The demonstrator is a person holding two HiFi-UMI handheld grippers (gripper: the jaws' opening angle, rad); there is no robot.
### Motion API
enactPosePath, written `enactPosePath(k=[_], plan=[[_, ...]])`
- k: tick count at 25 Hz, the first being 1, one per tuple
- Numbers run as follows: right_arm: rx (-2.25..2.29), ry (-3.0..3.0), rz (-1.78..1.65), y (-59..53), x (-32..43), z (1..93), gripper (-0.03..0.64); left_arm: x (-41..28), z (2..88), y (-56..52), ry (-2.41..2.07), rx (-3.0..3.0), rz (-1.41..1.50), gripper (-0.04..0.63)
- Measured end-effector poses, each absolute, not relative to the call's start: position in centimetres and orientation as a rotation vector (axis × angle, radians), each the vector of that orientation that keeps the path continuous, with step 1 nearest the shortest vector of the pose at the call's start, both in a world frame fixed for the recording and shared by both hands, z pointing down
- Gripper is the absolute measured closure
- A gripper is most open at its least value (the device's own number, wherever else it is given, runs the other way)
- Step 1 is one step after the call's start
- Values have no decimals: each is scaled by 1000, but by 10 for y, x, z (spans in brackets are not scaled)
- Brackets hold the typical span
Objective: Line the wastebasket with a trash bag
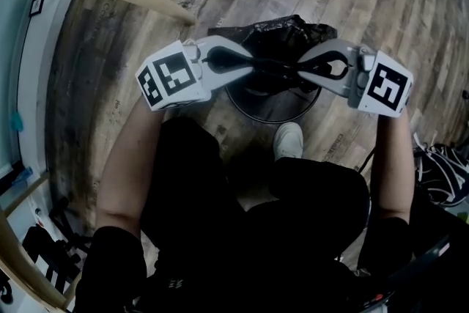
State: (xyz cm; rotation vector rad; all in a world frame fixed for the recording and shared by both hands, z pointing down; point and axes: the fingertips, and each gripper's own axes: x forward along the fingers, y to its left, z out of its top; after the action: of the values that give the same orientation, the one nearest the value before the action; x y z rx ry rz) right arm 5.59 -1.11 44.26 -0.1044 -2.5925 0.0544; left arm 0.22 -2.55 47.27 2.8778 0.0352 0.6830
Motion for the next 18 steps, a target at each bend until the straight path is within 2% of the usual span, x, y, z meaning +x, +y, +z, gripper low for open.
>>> enactPosePath(k=[3,18], plan=[[-101,-2582,80,4,58,448,607,-2,473,4,94,2902,752,584],[-151,-2476,315,106,78,490,609,5,505,114,417,2827,950,584]])
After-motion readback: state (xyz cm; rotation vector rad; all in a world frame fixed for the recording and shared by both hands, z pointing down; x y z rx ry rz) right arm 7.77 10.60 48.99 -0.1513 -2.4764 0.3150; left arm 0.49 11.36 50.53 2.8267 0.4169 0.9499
